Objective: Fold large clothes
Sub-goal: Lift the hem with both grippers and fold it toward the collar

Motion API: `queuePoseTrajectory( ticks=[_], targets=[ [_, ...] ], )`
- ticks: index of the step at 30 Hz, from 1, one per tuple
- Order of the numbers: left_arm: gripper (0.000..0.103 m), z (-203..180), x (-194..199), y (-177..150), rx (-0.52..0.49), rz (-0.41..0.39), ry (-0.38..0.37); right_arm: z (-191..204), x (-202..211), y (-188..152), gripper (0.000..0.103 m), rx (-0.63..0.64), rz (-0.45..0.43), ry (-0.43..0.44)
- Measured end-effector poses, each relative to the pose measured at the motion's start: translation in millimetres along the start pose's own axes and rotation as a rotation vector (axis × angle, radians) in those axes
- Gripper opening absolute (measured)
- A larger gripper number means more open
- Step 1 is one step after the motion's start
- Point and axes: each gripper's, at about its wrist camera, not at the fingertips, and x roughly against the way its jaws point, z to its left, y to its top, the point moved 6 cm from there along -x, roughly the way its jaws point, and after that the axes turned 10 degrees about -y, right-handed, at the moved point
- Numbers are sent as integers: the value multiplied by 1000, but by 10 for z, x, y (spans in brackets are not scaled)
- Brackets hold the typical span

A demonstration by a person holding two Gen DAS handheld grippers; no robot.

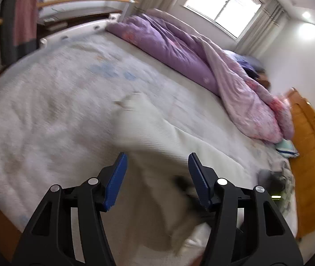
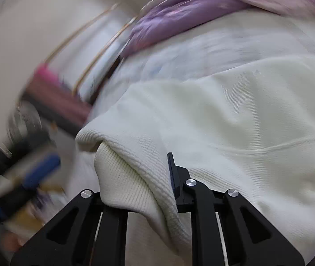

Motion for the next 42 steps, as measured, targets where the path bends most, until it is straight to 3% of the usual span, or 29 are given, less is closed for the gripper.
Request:
queuePoseTrajectory(
  ticks=[5,11,14,17,19,22,23,25,28,34,42],
  targets=[
    [59,-170,-177,-84,-2,40,26,-826,619,220,12,-380,-128,61],
    [61,-561,-690,-551,-67,193,-12,-1741,1280,-42,12,-589,-244,-61],
    [65,-710,-981,-850,-103,284,-36,-2133,1325,-293,13,-658,-229,-168],
    [69,-826,-1253,-1171,-124,381,-55,-2441,1193,-524,21,-716,-124,-237],
    [73,-844,-1392,-1336,-116,424,-47,-2481,1187,-548,26,-717,-96,-222],
    [79,-798,-1496,-1476,-83,452,-41,-2430,1379,-465,34,-610,-102,-302],
    [80,-764,-1505,-1509,-79,458,-32,-2434,1470,-442,48,-584,-115,-326],
    [81,-697,-1555,-1594,-67,474,-19,-2476,1623,-439,65,-523,-115,-414],
    [83,-594,-1641,-1727,-22,513,-13,-2689,1580,-489,65,-463,-91,-457],
    [89,-477,-1826,-1879,29,551,-43,-3013,1136,-724,67,-585,40,-265],
    [91,-414,-1895,-1987,96,559,-100,-2891,936,-675,71,-583,45,-103]
  ],
)
